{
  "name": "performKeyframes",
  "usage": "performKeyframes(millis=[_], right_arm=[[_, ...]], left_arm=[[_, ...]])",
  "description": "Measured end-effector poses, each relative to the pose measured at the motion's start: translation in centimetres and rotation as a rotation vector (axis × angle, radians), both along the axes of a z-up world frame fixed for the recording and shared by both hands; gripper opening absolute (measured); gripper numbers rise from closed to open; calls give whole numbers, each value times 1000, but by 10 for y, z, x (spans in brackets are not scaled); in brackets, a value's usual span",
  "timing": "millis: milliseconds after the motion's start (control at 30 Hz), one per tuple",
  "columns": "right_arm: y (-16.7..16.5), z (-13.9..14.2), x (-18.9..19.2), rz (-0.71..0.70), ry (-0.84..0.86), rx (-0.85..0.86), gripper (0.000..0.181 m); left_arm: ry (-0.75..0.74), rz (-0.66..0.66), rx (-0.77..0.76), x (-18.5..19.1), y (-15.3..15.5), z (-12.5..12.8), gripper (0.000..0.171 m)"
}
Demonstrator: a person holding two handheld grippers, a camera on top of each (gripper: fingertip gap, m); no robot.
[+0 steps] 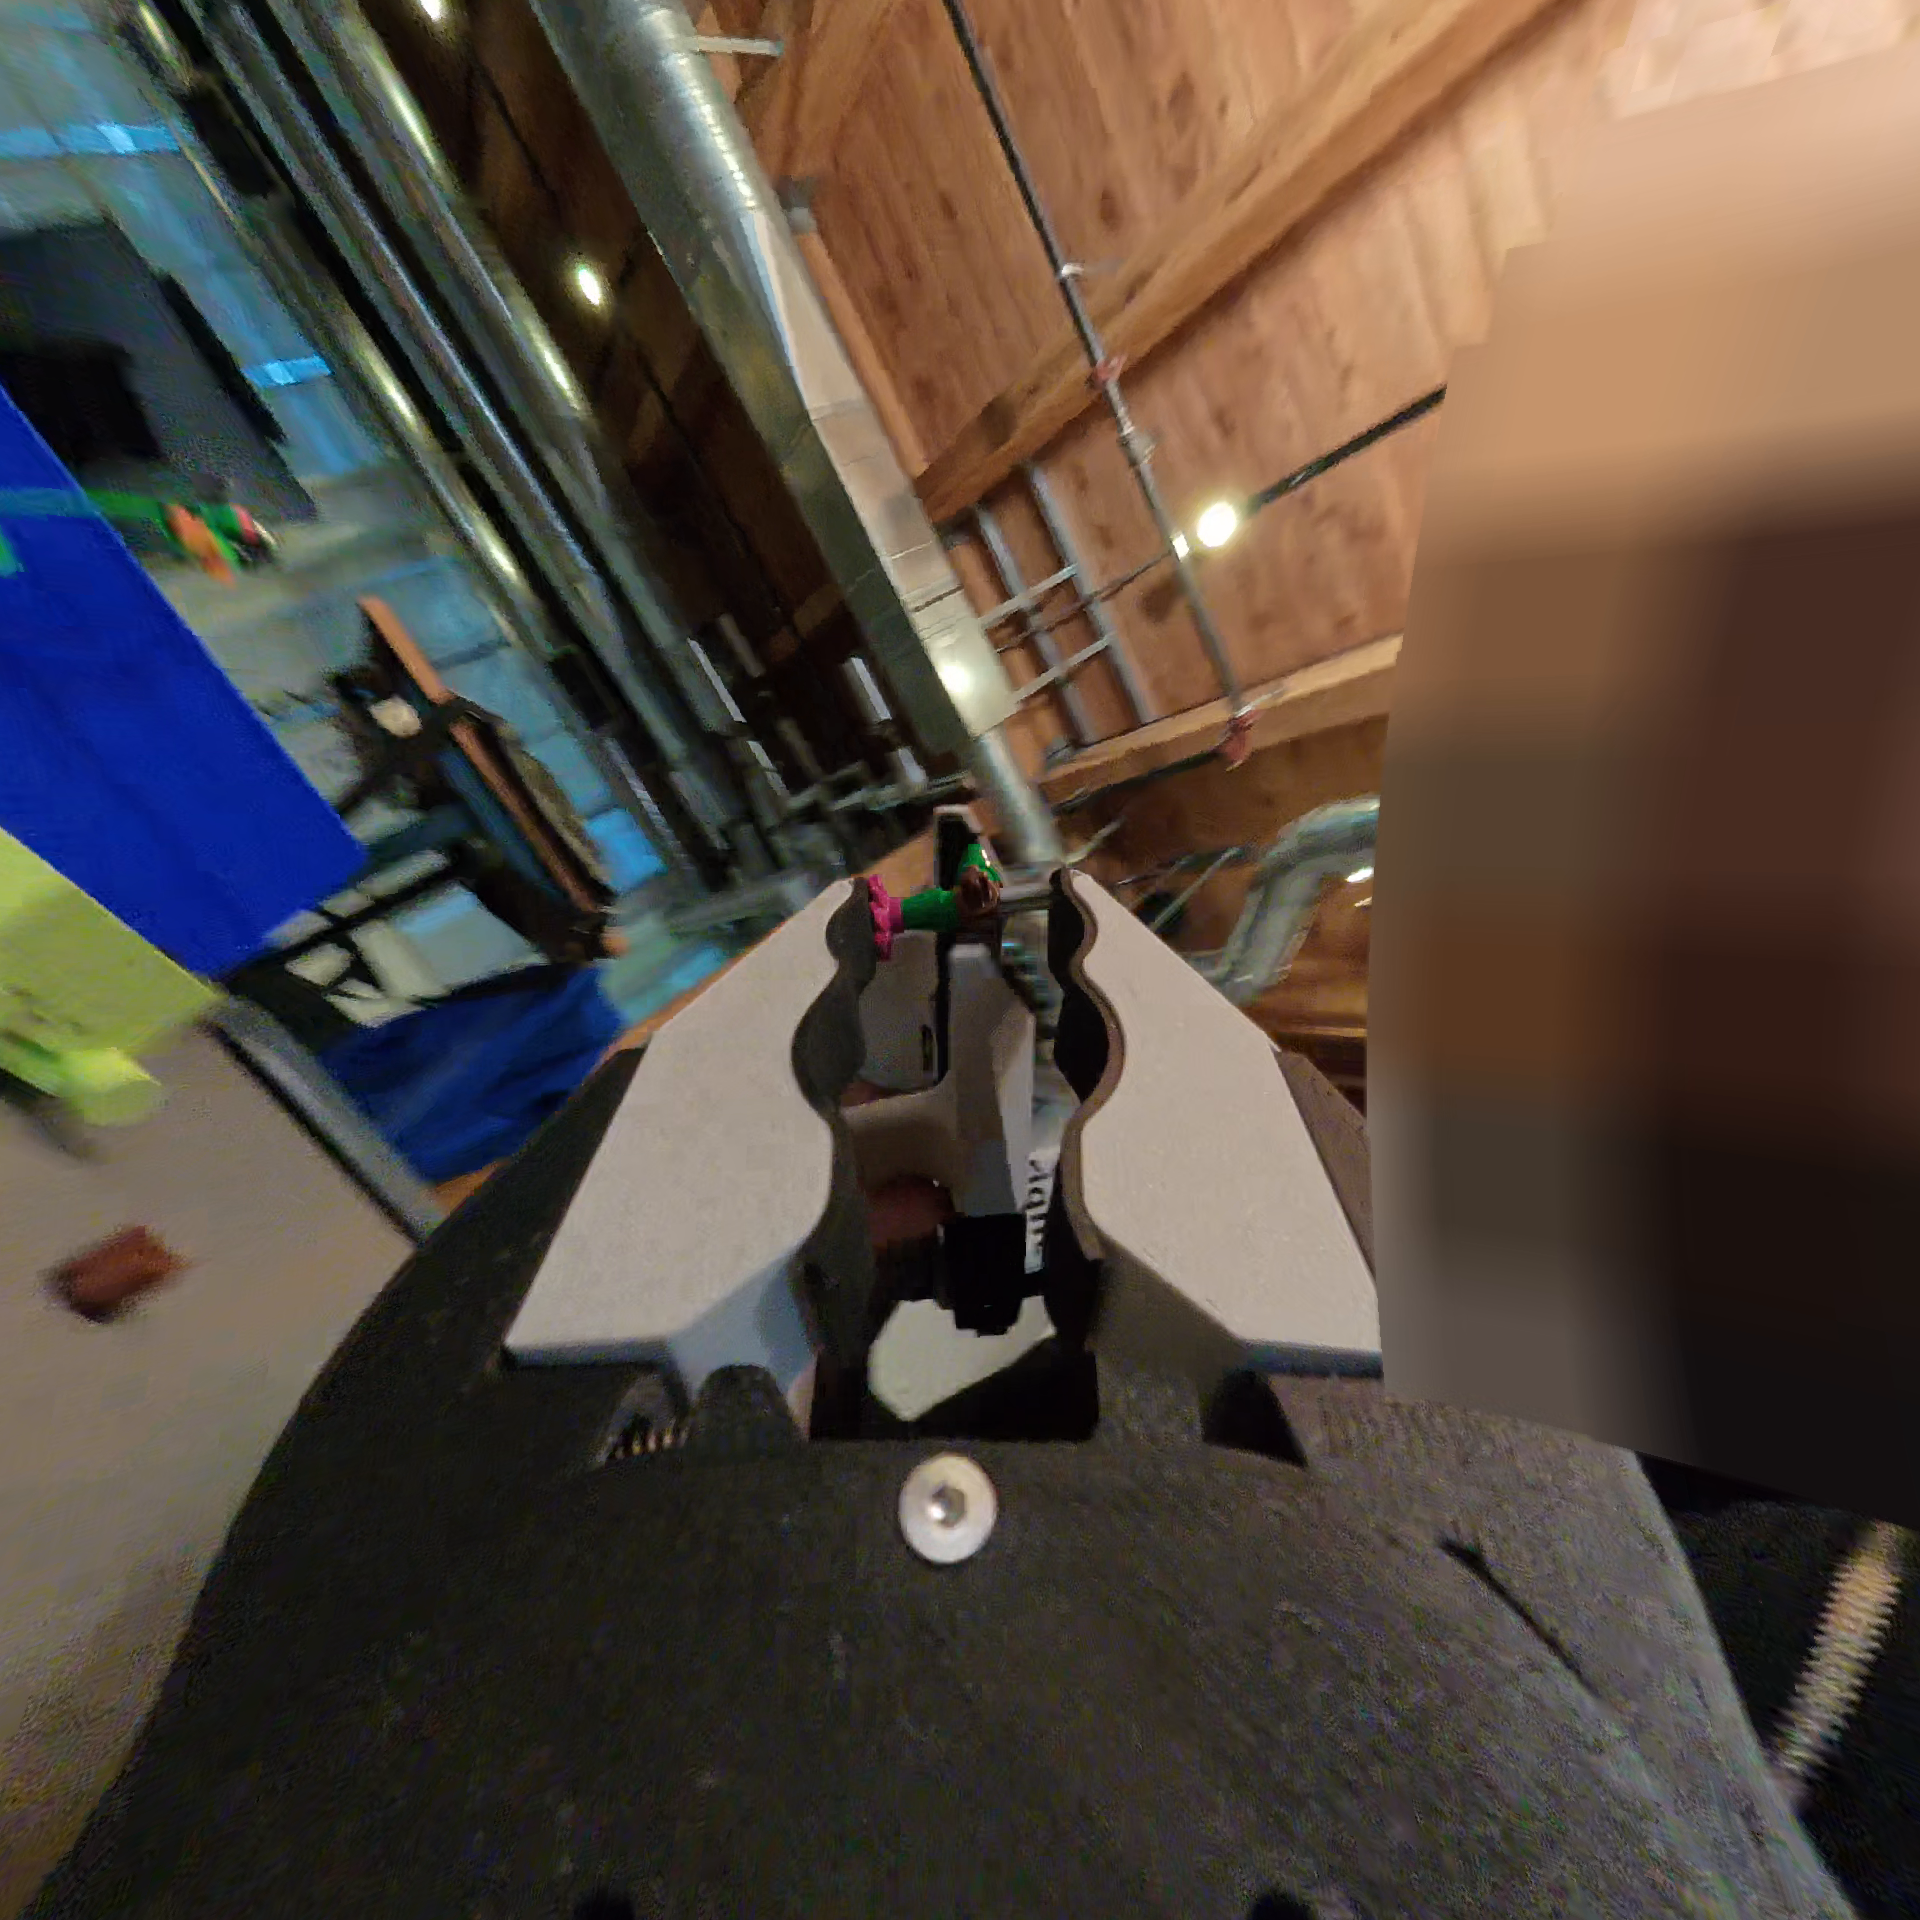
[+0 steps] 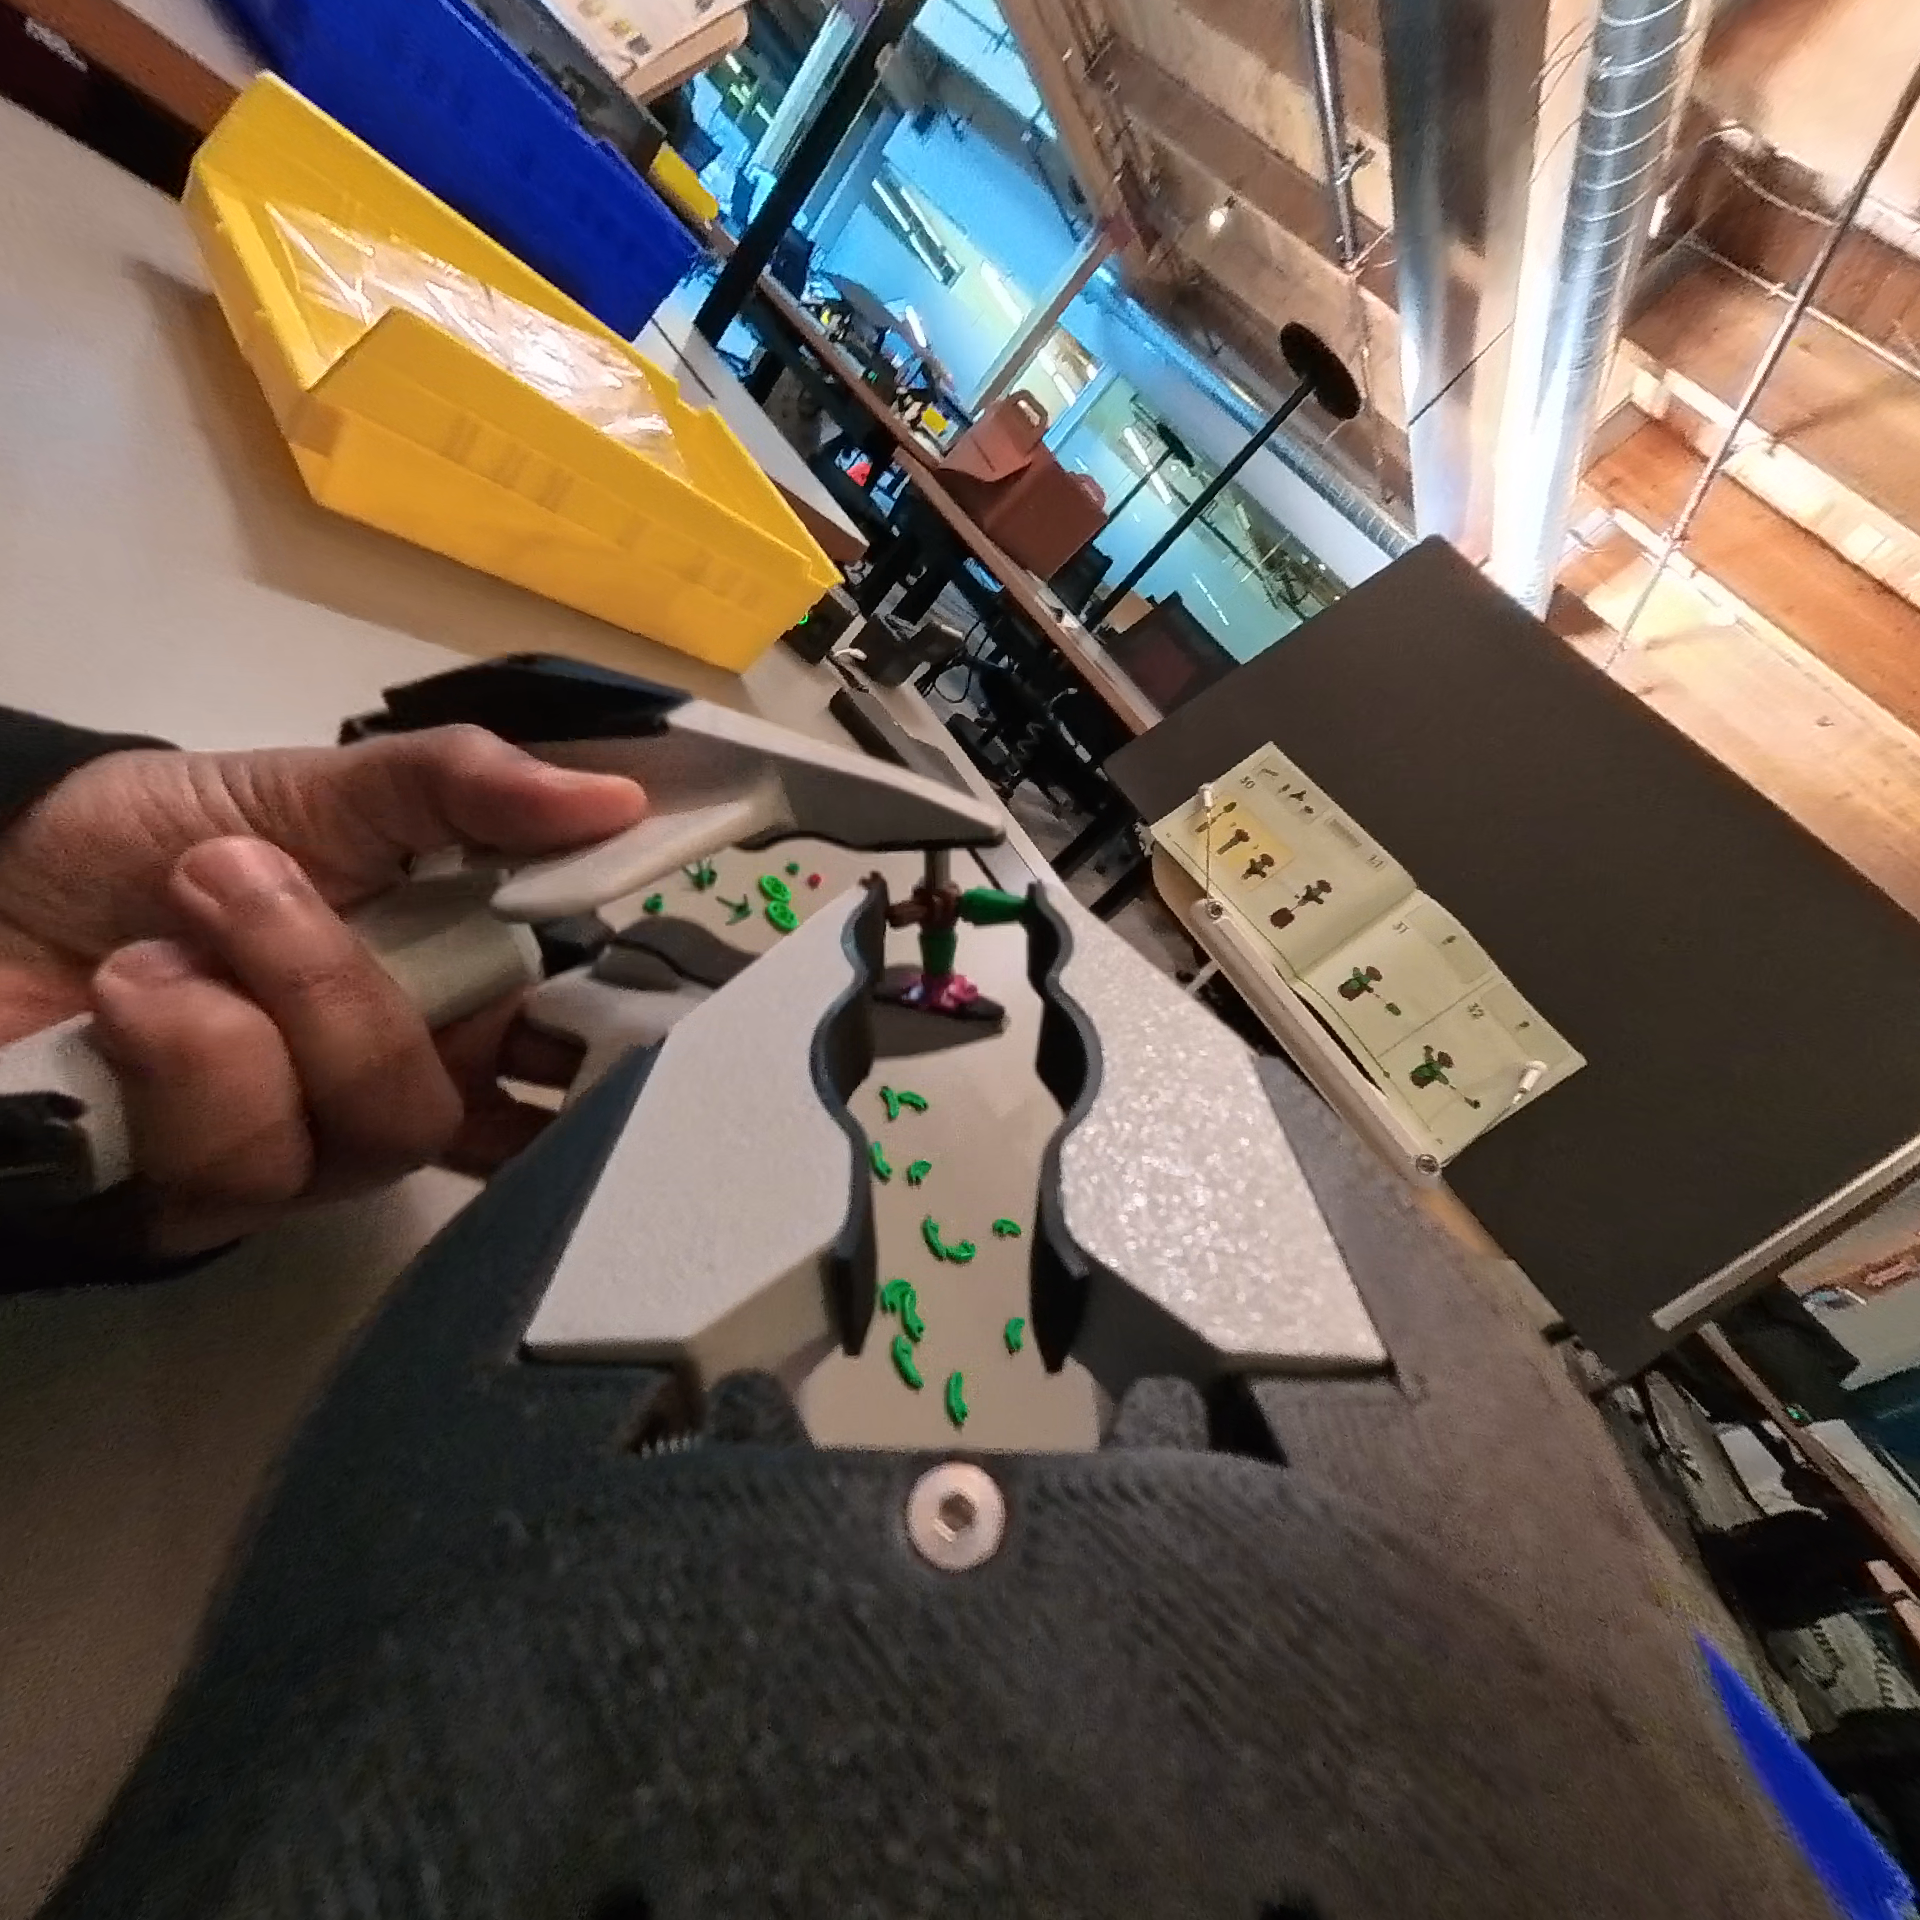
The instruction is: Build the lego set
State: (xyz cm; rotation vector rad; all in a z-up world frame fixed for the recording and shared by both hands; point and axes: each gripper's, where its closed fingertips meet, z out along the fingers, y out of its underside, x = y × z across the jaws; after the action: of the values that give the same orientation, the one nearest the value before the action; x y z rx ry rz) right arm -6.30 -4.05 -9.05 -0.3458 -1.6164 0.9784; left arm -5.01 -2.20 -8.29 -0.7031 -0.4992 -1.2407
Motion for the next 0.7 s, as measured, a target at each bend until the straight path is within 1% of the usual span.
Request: performKeyframes(millis=[33, 67, 100, 133, 167, 200, 267, 333, 367, 433, 467, 533, 600, 633, 700], right_arm=[[4, -1, 0, -6, -4, -14, 32], [9, -4, -1, -10, -26, -37, 45], [15, -8, -2, -9, -67, -75, 52], [23, -11, -4, -15, -112, -131, 59], [32, -13, -5, -24, -150, -199, 66], [37, -12, -5, -18, -179, -269, 68], [38, -6, -1, 41, -217, -405, 65], [30, 5, 3, 127, -254, -533, 50], [27, 9, 3, 153, -284, -598, 48], [23, 10, -2, 168, -373, -690, 54], [19, 7, -5, 172, -421, -703, 57], [11, -1, -6, 177, -487, -678, 58], [9, -8, -8, 148, -491, -631, 59], [10, -11, -9, 132, -486, -610, 59], [10, -18, -10, 118, -497, -567, 51]], left_arm=[[55, 80, -29, -5, -3, 1, 31], [116, 170, -65, -12, -8, 1, 31], [192, 252, -111, -17, -11, 1, 31], [287, 357, -186, -24, -14, -1, 30], [410, 487, -286, -32, -16, -5, 30], [558, 613, -381, -37, -18, -8, 30], [865, 827, -578, -46, -20, -15, 31], [1116, 1006, -729, -53, -23, -24, 31], [1182, 1049, -766, -54, -22, -26, 31], [1224, 1082, -791, -53, -20, -28, 31], [1266, 1103, -802, -50, -18, -28, 31], [1400, 1146, -842, -46, -14, -31, 31], [1522, 1169, -861, -40, -8, -37, 31], [1562, 1176, -867, -37, -5, -38, 31], [1619, 1179, -873, -31, -1, -40, 31]])
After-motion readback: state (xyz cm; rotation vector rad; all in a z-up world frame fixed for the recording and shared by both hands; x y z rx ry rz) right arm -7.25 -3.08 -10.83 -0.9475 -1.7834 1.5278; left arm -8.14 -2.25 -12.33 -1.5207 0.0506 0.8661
